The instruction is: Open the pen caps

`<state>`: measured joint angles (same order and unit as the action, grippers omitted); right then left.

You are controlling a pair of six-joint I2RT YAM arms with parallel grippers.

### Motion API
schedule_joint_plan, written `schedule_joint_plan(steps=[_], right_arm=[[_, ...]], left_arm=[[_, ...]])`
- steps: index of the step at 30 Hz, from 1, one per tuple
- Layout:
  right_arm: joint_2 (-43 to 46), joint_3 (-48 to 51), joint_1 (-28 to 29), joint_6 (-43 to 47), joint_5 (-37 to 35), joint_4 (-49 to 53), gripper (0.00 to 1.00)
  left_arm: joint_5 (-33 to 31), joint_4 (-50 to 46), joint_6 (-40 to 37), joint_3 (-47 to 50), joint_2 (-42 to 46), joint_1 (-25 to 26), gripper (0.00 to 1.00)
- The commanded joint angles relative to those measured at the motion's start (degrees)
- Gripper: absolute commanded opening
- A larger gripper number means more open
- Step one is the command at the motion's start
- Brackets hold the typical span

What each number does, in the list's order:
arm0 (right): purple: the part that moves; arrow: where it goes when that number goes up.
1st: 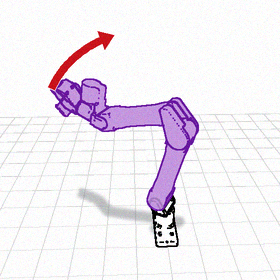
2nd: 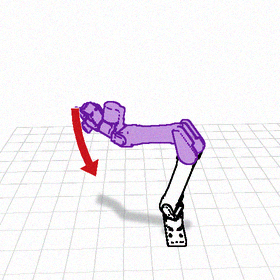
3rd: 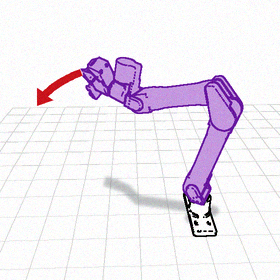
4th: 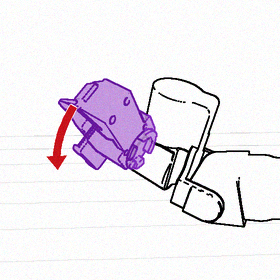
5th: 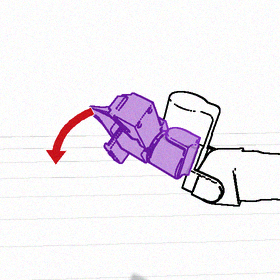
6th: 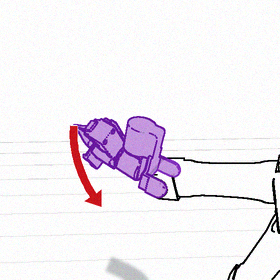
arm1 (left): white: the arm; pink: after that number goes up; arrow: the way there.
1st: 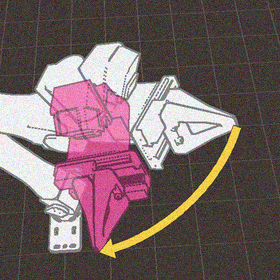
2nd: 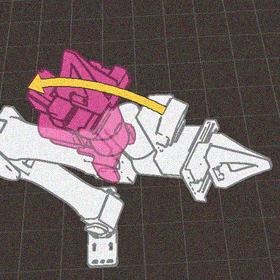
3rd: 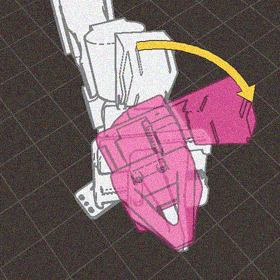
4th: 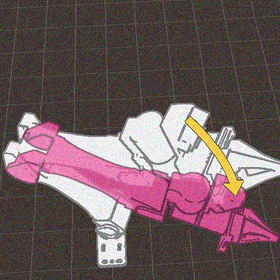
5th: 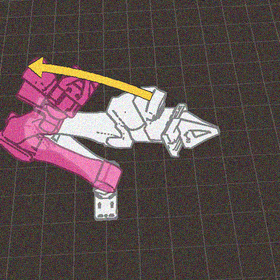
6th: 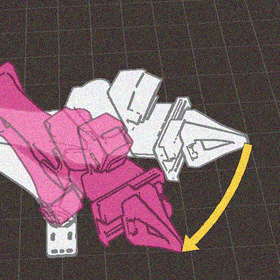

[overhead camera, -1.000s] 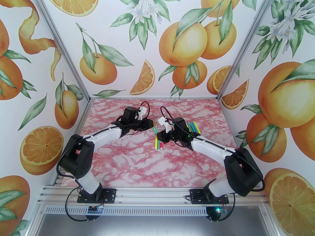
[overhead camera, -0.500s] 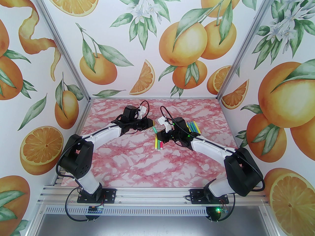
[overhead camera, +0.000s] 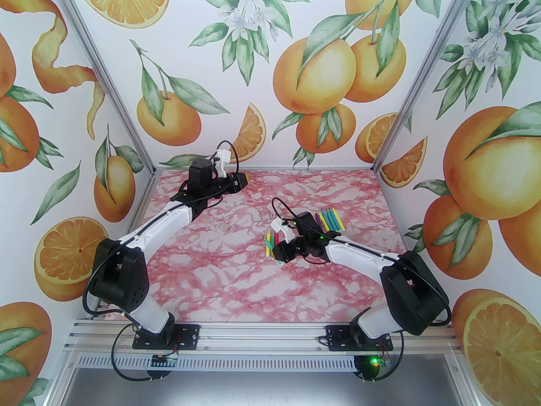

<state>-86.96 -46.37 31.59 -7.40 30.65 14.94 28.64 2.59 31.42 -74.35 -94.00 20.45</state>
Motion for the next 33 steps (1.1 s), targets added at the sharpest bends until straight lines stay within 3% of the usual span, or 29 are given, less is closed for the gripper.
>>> schedule_joint_plan(steps=[1,8,13,22,33], right_arm=[[2.5,0.2,-0.3,0.3,1.2,0.4,0.00],[5.0,-0.3,-2.8,-1.6,-4.4,-0.2,0.00],[5.3,-2.2,-5.5,-2.9,-13.1,0.9,0.00],[1.2,-5.6,-11.0,-5.7,-25.9,2.5,0.00],[-3.9,-8.7,-12.3,-5.8,-36.4,6.4,0.00]], left_arm=[[-0.2,-1.8,-3.9,-1.2,1.4,0.3,0.00],[-2.1,-17.0,-11.1,-3.1,1.0,0.3,0.00],[-3.5,-25.6,-16.0,-3.3,0.0,0.4,0.00],[-12.9,-38.0,-20.9,-6.3,-4.8,2.3,0.00],[-22.8,-44.5,-21.4,-9.8,-12.2,6.3,0.00]])
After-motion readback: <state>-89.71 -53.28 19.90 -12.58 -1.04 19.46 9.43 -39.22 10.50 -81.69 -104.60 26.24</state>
